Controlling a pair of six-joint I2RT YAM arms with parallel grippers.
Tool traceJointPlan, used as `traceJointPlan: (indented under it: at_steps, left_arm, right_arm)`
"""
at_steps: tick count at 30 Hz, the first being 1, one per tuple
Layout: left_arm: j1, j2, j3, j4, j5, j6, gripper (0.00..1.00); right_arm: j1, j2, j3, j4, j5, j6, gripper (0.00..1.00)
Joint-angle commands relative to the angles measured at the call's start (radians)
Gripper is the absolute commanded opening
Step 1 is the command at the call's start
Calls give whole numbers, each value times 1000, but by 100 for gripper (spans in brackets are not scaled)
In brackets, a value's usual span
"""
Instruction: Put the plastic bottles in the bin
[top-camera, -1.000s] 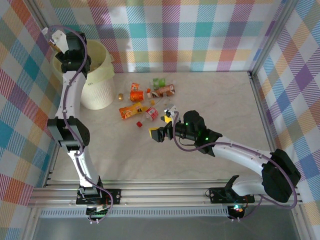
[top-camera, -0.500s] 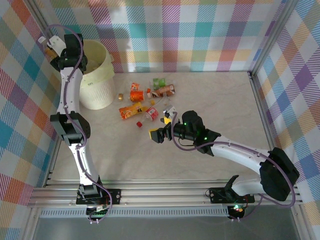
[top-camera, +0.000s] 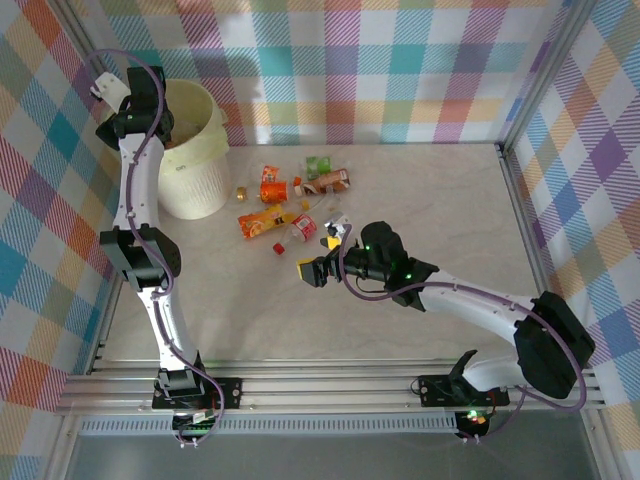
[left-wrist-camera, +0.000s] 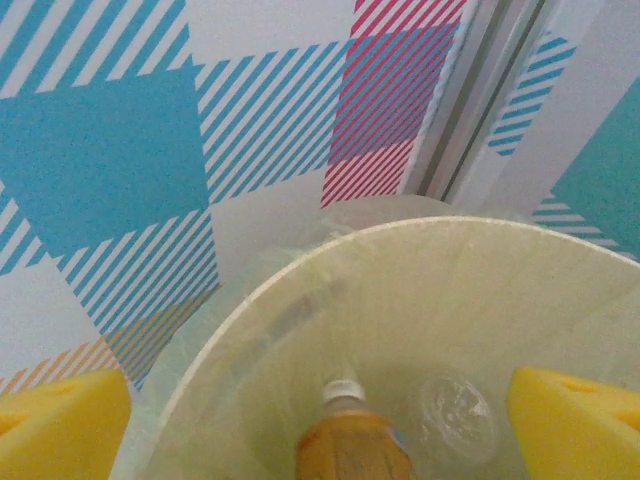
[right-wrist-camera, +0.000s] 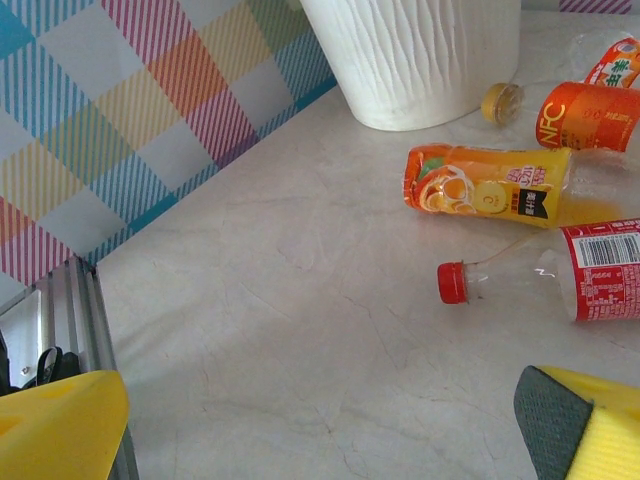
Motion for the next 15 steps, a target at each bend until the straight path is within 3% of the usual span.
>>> traceJointPlan:
  at_steps: [1, 8, 15]
  left_arm:
    - [7, -78, 31, -39, 27, -14, 98]
    - [7, -161, -10, -53, 172, -35, 100]
    - [-24, -455, -465, 240, 445, -60, 100]
  right_arm:
    - [8, 17, 40, -4, -19, 12, 100]
    - [9, 32, 49, 11, -25, 26, 100]
    - [8, 37, 48, 16, -24, 37, 100]
